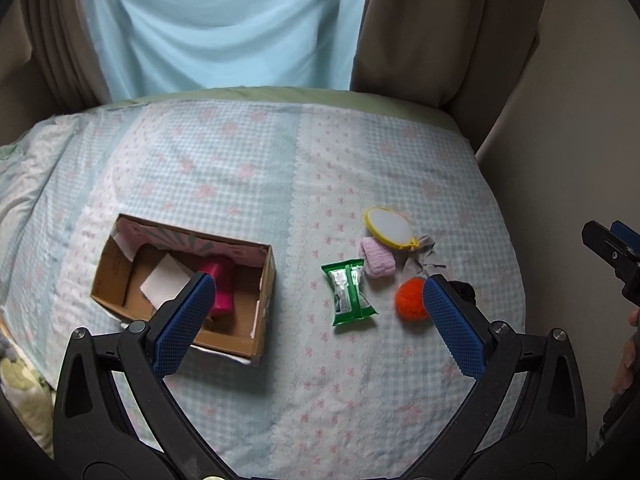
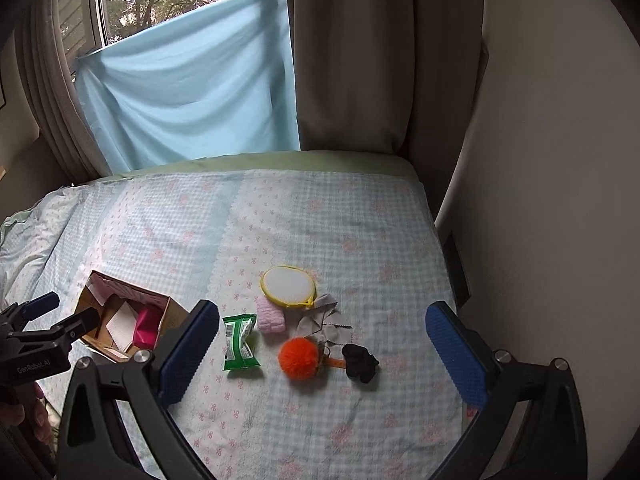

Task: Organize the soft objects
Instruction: 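Withdraw both tools from the box back toward the remaining items, then grasp the green wet-wipe pack with left tool while right tool grasps grey cloth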

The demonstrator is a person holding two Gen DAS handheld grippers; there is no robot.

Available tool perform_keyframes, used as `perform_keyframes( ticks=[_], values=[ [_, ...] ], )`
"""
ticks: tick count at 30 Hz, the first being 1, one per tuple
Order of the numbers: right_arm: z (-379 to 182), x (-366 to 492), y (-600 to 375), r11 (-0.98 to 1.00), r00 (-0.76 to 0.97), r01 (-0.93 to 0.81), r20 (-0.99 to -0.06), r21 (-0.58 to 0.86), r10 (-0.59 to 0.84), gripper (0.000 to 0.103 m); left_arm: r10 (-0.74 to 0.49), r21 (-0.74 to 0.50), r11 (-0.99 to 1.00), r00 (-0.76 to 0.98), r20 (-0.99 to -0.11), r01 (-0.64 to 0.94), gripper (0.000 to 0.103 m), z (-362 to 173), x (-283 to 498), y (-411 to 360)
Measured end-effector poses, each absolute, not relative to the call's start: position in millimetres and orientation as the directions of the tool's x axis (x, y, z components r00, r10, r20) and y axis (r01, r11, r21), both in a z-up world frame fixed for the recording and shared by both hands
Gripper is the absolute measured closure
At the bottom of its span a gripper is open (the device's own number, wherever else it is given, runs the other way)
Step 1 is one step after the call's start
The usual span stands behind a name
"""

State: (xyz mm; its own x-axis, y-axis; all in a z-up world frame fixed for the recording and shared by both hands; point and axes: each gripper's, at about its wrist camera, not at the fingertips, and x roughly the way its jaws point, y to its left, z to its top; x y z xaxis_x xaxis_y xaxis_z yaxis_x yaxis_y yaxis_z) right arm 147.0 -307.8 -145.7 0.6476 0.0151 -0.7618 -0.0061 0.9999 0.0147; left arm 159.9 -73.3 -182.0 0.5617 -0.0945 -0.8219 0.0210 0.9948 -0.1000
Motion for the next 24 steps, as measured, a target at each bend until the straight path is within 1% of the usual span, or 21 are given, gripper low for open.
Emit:
perform_keyframes(
  ticks=[6,10,18,24],
  values=[
    [-190.7,180.3,-318.5,0.999,0.637,-0.049,-0.770,-0.008,0.025,0.000,-0.123,-0.131,0.991,0.505,-0.854,0.020,0.000,-248.6,187.7,-102.6],
    [-233.8,204.0,-323.9,0.995,0.617,-0.098,-0.784,0.000,0.061,0.000,-0.127,-0.138,0.990,0.478,-0.869,0.013,0.000,-298.4,204.6,-117.9],
    [-330.1,240.7,-328.5,0.972,0.559,-0.234,-0.818,-0.004,0.131,0.000,-0.094,-0.113,0.993,0.416,-0.904,-0.022,0.000,-399.0,232.8,-133.0],
    [-390.5,266.0,-322.6,0.951,0.513,-0.309,-0.845,-0.016,0.152,0.000,-0.082,-0.111,0.992,0.388,-0.918,-0.054,0.001,-449.2,244.5,-132.5]
  ],
)
